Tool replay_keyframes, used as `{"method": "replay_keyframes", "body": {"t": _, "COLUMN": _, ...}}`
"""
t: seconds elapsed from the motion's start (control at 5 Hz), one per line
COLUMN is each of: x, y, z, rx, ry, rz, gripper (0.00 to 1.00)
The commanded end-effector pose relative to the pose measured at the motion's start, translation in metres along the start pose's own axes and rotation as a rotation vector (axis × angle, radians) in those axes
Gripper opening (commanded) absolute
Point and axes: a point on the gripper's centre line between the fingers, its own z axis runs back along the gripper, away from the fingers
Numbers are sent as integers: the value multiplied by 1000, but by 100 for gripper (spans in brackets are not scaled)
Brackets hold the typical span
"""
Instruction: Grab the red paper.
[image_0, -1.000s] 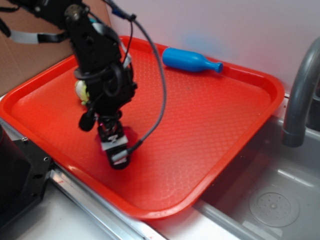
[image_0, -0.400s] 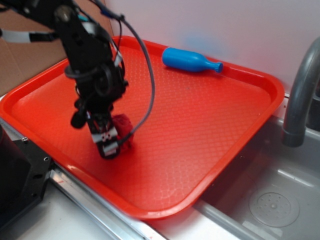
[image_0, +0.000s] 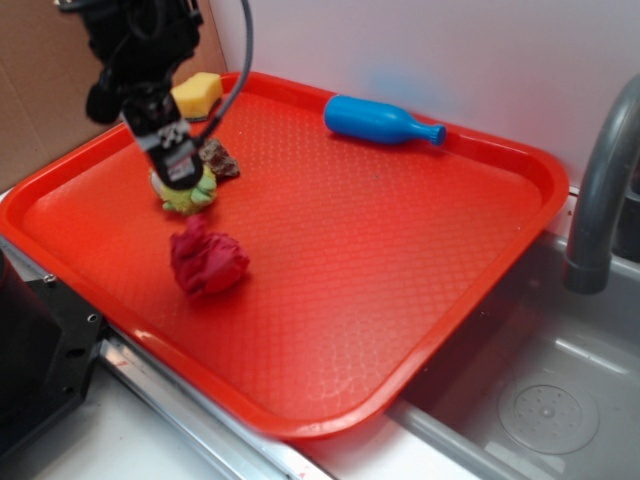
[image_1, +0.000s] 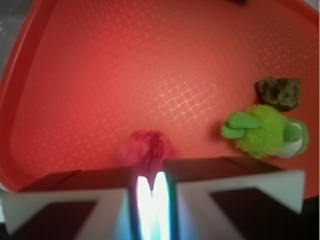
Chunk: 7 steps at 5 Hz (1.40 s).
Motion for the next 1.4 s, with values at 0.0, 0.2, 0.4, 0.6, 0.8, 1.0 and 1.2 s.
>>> {"method": "replay_keyframes", "body": {"t": 0.0, "x": 12, "y": -3, "z": -2, "rx": 21, "ry": 60, "rz": 2, "gripper": 100}}
{"method": "replay_keyframes", "body": {"t": 0.2, "x": -2, "y": -6, "z": -33, "rx": -5, "ry": 115, "rz": -52, "gripper": 100}}
{"method": "replay_keyframes", "body": {"t": 0.4, "x": -13, "y": -7, "z": -45, "rx": -30, "ry": 152, "rz": -90, "gripper": 100}}
{"method": "replay_keyframes", "body": {"t": 0.6, "x": -24, "y": -4, "z": -58, "rx": 1, "ry": 172, "rz": -92, "gripper": 100}}
{"method": "replay_keyframes", "body": {"t": 0.8, "x": -51, "y": -8, "z": -67, "rx": -3, "ry": 150, "rz": -108, "gripper": 100}}
{"method": "replay_keyframes", "body": {"t": 1.0, "x": -40, "y": -19, "z": -93, "rx": -58, "ry": 72, "rz": -134, "gripper": 100}}
{"method": "replay_keyframes", "body": {"t": 1.2, "x": -28, "y": -29, "z": -107, "rx": -42, "ry": 61, "rz": -156, "gripper": 100}}
